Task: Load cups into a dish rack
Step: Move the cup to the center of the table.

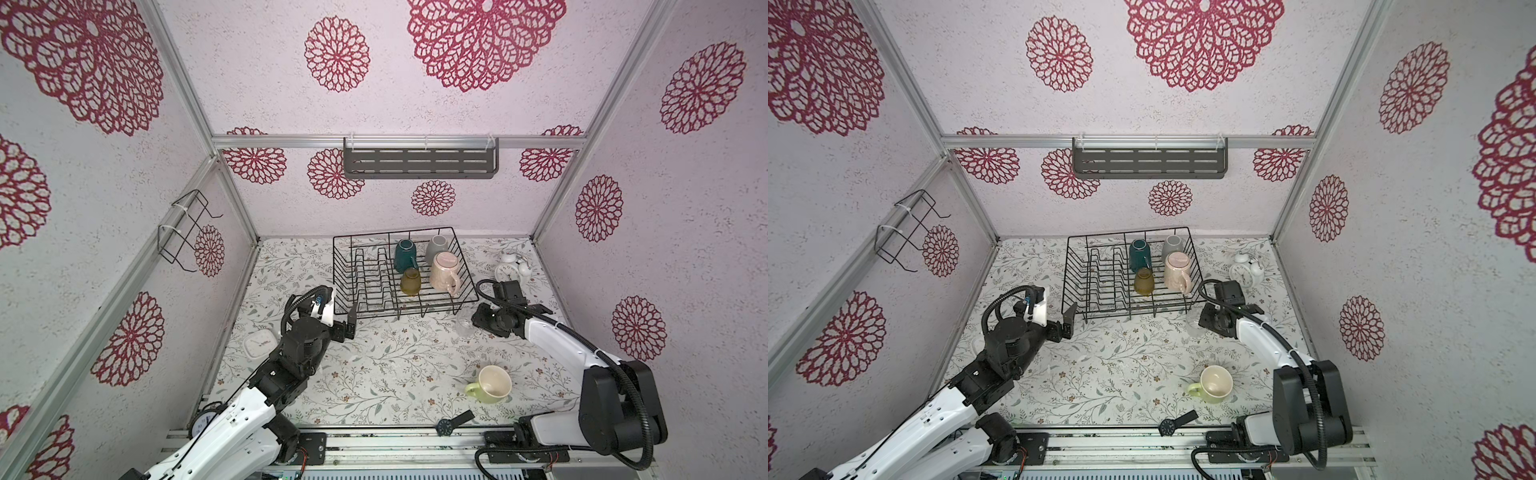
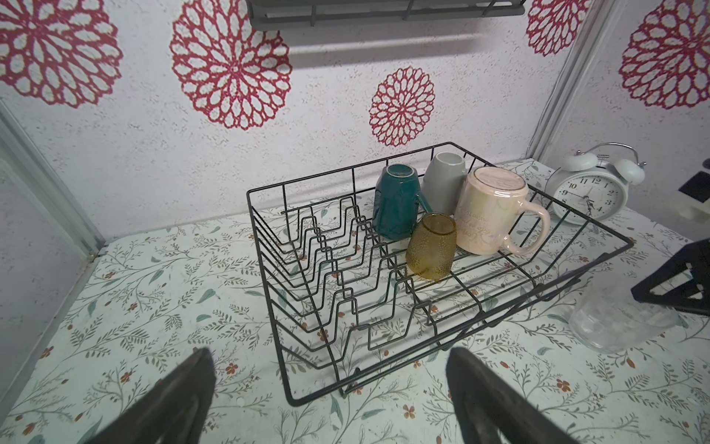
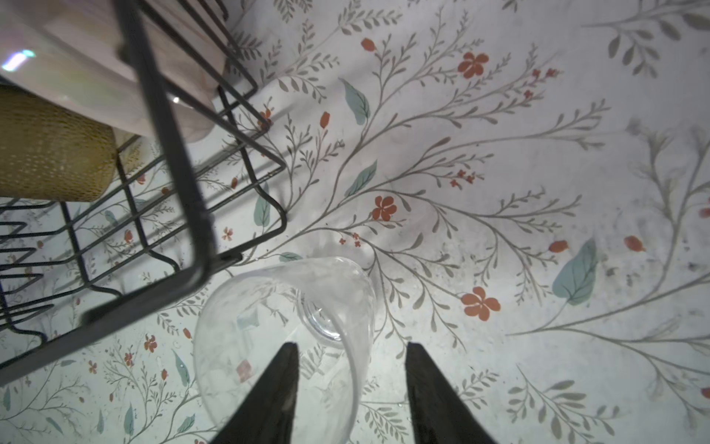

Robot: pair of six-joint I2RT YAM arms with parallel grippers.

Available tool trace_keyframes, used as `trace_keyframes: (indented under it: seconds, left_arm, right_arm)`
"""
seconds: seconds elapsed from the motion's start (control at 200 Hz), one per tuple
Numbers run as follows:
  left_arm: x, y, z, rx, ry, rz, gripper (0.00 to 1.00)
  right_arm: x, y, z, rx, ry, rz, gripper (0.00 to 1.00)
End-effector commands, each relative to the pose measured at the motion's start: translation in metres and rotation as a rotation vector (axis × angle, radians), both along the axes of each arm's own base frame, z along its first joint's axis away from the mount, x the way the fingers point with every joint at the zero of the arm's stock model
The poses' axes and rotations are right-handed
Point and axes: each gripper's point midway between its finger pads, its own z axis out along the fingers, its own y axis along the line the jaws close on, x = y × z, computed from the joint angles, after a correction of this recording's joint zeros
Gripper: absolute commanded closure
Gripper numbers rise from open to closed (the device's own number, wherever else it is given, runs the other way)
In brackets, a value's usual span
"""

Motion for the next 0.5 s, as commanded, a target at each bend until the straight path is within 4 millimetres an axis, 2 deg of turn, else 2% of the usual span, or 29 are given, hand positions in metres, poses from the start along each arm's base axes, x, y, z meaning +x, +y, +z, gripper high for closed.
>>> trace_keyframes:
  seconds: [0.0, 0.065, 0.22, 0.29, 0.395, 0.495]
  left_arm:
    - [0.004, 0.006, 0.004, -0.014, 0.018, 0.040, 0.03]
    - [0.003, 0.008, 0.003, -0.013, 0.038, 0.052, 0.03]
    - [0.004, 0.017, 0.000, -0.012, 0.048, 0.102, 0.03]
    - [0.002, 0.019, -0.002, -0.029, 0.071, 0.114, 0.03]
    - [-0.010, 0.010, -0.024, -0.013, 0.208, 0.048, 0.03]
    - [-0.026, 0.005, -0.042, -0.054, 0.353, 0.021, 0.03]
  right_arm:
    - [0.005, 0.010, 0.002, 0.004, -0.016, 0.029, 0.65]
    - [0.004, 0.014, 0.005, -0.017, -0.018, 0.056, 0.78]
    - [-0.008, 0.033, 0.013, -0.009, 0.002, 0.124, 1.00]
    - [-0.017, 0.049, 0.023, 0.000, 0.005, 0.172, 1.00]
    - [-0.035, 0.076, 0.038, -0.014, -0.002, 0.258, 1.00]
    - [-0.056, 0.101, 0.037, 0.031, 0.027, 0.317, 1.00]
